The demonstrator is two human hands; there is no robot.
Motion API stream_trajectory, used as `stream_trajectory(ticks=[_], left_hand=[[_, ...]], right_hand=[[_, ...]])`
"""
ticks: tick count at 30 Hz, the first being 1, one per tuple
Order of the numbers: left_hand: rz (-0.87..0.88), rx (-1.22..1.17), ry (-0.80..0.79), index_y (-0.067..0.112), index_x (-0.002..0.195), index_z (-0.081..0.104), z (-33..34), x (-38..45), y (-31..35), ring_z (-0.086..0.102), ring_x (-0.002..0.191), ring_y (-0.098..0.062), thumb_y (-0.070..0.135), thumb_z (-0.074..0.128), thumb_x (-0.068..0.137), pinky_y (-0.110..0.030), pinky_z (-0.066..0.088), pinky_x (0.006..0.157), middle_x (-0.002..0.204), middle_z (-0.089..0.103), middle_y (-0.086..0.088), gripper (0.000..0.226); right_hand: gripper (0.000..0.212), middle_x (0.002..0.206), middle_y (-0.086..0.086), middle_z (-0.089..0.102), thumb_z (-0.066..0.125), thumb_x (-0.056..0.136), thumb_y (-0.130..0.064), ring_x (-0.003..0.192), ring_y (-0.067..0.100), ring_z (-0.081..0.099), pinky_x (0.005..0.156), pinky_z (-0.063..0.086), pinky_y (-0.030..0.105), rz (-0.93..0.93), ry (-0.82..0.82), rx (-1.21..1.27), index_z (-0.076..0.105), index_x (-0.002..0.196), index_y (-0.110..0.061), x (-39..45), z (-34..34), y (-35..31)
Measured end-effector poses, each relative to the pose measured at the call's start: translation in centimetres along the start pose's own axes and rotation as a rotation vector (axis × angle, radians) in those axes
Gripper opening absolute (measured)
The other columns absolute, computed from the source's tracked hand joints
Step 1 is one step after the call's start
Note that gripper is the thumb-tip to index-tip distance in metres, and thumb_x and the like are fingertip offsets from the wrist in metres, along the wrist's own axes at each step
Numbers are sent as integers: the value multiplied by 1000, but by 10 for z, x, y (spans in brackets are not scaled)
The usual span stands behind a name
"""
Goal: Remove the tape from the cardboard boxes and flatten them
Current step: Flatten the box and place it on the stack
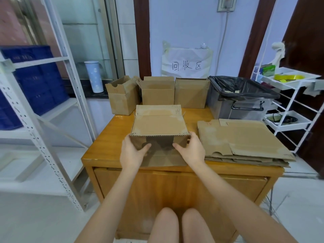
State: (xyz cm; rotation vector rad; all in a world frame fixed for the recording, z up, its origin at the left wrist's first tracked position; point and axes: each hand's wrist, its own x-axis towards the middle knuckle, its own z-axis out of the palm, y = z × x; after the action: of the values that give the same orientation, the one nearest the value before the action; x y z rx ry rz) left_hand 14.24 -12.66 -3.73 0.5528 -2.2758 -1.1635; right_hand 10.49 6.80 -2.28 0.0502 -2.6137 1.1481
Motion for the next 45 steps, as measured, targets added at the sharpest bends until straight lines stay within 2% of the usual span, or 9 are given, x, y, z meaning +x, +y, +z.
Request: stream_trajectory(ticks=[9,19,23,28,31,33,36,40,45], left_hand=[[91,15,34,8,124,50,-4,1,-5,58,103,-26,25,75,80,-40,52,79,117,59,-6,53],[112,-207,-383,16,142,43,-45,16,-24,51,117,-14,6,64,89,-32,42,102,128,56,4,58],[115,-74,-391,13,137,48,-54,25,-35,55,97,-24,11,60,93,-31,45,86,104,59,-4,45],[136,-207,-612,19,137,45,-70,27,-32,56,116,-12,-12,57,87,-15,48,85,126,58,8,61],[109,-179,-612,17,145,36,-82,40,-23,48,126,-19,-22,42,87,-18,46,87,139,46,3,70],[86,-141,-424,14,142,42,-86,54,-10,48,129,-26,-15,38,93,-28,43,98,141,48,-5,58],[138,-61,-224,19,136,52,-82,65,22,47,129,-23,6,36,101,-36,37,106,139,53,-1,40],[374,258,-345,22,144,42,-56,68,67,52,110,-18,21,37,102,-34,43,93,146,45,-1,43],[487,651,-495,15,151,26,-17,76,70,23,144,-23,31,31,104,-38,23,115,157,27,-7,50]], right_hand=[[64,116,-2,63,78,74,-41,101,18,62,81,52,34,-30,-15,10,52,127,-16,3,0,8],[44,110,-7,63,68,83,-6,109,15,59,93,46,24,-97,-325,230,57,125,-16,9,-32,31],[35,83,-16,59,62,86,-1,68,-6,55,62,42,7,-116,-310,193,60,120,-12,11,-38,35],[54,117,-5,56,55,87,8,114,11,51,75,49,12,-119,-468,223,46,136,-10,12,-46,31],[62,138,4,49,41,88,15,124,20,51,88,55,36,-145,-460,226,39,143,-13,24,-58,29],[54,142,6,48,37,93,12,126,20,50,96,50,45,-139,-349,235,42,141,-11,39,-66,19],[41,142,3,48,40,100,-7,129,17,46,107,40,32,-194,-273,207,43,141,-11,56,-72,-7],[47,153,3,33,37,103,-21,124,12,47,101,34,22,-230,-397,-7,32,148,-13,70,-60,-32],[51,148,10,39,39,101,-33,132,25,41,107,37,39,-332,-479,-374,33,146,-9,74,-43,-41]])
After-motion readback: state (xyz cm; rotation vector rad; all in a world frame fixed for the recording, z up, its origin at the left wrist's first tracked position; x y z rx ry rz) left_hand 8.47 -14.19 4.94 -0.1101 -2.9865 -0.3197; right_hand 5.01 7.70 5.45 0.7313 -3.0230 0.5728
